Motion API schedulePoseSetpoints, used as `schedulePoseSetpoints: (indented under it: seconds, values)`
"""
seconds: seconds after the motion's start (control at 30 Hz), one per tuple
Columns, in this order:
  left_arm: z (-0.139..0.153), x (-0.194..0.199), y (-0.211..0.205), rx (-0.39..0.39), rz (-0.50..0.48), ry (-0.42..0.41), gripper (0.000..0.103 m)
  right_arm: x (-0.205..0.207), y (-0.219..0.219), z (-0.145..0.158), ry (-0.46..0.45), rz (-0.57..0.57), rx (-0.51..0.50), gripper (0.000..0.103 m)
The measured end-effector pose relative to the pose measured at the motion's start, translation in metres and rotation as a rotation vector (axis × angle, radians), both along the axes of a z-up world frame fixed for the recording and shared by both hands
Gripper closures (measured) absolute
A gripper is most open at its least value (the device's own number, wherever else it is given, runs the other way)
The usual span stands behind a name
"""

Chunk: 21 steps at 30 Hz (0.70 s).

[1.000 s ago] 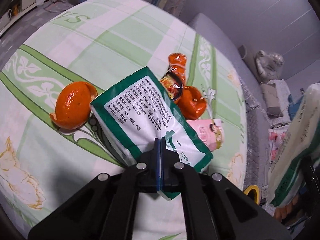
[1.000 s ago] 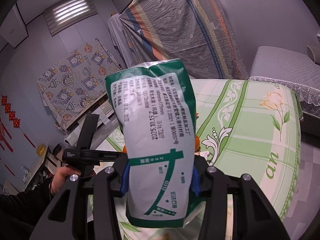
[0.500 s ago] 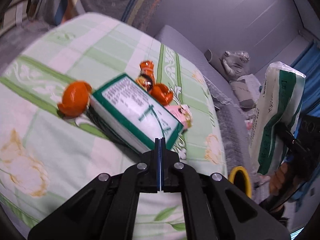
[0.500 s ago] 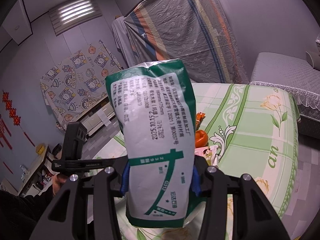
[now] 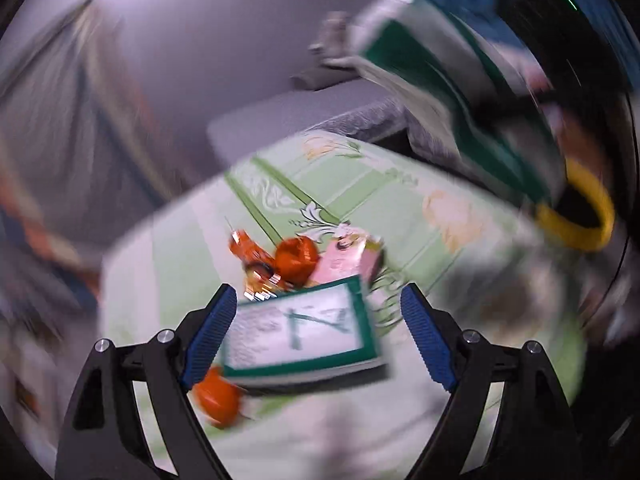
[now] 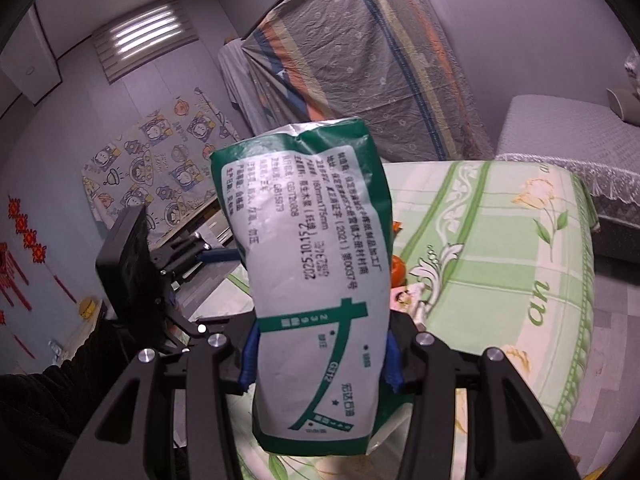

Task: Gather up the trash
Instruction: 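Grasp the second green-white tissue pack with the left gripper and lift it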

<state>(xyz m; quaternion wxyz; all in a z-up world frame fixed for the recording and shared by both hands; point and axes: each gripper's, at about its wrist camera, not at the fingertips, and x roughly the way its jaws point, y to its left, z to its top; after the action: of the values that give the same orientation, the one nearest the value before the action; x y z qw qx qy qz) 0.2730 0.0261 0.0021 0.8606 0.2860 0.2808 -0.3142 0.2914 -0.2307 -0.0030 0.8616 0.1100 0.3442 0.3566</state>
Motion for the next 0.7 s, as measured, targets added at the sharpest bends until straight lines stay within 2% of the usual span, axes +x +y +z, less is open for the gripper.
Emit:
schedulePoseSetpoints:
  seconds: [0.03,0.1,0.17,0.23,0.3,0.37,0.43,0.57,0.67,0.7]
  values:
    - [-0.006,-0.003,-0.001,0.059,-0.101,-0.011,0.023,0.0,-0.003,0.0,0.002,-0.006,-0.004,0.058]
    - [-0.017,-0.002,-0.002,0.154,-0.237,0.042,0.023,0.001,-0.008,-0.001,0.007,-0.029,-0.022,0.057]
    - [-0.033,-0.004,-0.006,0.273,-0.326,0.068,0.023,0.003,-0.013,-0.002,0.016,-0.048,-0.041,0.057]
    - [-0.051,-0.001,-0.007,0.397,-0.402,0.059,0.025,0.004,-0.018,-0.004,0.027,-0.076,-0.068,0.057]
    - [-0.059,0.009,-0.007,0.426,-0.416,0.038,0.027,0.005,-0.023,-0.004,0.037,-0.104,-0.085,0.057]
    - [-0.059,0.024,-0.003,0.423,-0.42,0.024,0.028,0.007,-0.029,-0.005,0.044,-0.135,-0.1,0.057]
    - [-0.059,0.033,-0.006,0.424,-0.469,0.049,0.028,0.011,-0.032,-0.006,0.06,-0.157,-0.101,0.057]
    - [-0.081,0.032,-0.014,0.537,-0.638,0.129,0.029,0.017,-0.033,-0.014,0.091,-0.189,-0.13,0.057]
    - [-0.09,0.037,-0.021,0.615,-0.693,0.098,0.029,0.021,-0.032,-0.015,0.097,-0.203,-0.152,0.057]
    - [-0.09,0.04,-0.023,0.618,-0.699,0.102,0.027,0.022,-0.031,-0.015,0.092,-0.203,-0.162,0.057]
